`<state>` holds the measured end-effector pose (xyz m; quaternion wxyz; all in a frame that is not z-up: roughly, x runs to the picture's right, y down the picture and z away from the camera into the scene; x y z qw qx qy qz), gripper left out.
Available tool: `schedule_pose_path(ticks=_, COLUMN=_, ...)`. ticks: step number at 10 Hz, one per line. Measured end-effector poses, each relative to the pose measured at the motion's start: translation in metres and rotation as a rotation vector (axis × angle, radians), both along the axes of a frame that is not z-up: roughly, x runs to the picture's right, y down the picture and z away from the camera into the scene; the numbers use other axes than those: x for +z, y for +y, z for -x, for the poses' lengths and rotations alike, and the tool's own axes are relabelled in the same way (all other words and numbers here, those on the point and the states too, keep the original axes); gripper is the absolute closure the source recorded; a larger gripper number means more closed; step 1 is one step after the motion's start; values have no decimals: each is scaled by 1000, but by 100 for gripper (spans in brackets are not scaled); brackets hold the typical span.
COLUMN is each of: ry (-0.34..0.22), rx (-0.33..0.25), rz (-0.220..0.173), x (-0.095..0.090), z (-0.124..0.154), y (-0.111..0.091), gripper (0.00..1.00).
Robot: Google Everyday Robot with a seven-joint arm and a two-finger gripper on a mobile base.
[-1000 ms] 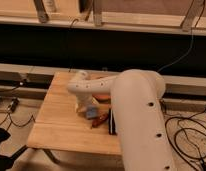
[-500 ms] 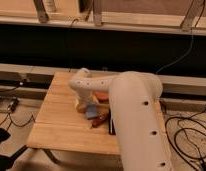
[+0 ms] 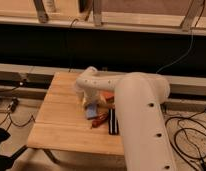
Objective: Place the white sponge in the ceramic cup
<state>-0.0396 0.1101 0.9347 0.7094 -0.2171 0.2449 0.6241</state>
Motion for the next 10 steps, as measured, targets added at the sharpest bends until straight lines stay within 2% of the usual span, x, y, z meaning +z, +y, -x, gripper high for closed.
schedule_pose_path(ticks=3, ry=-35, rx=38, rz=13, x=3, z=5, y=7, gripper=21)
schedule_pose_path(ticks=4, ry=-46, rx=47, rz=15, x=3, z=7, y=9, gripper=26)
schedule_pose_path(ticks=6, ry=-67, rx=52, rz=9, x=0, z=10, y=9, gripper=48)
schedule_pose_path(ticks=8, ry=-67, rx=41, rz=6, x=-1, z=7, y=9, gripper=65)
schedule_pose_path(ticks=10, ry=-73, rx=38, rz=0, x=-8, z=5, y=8, gripper=88)
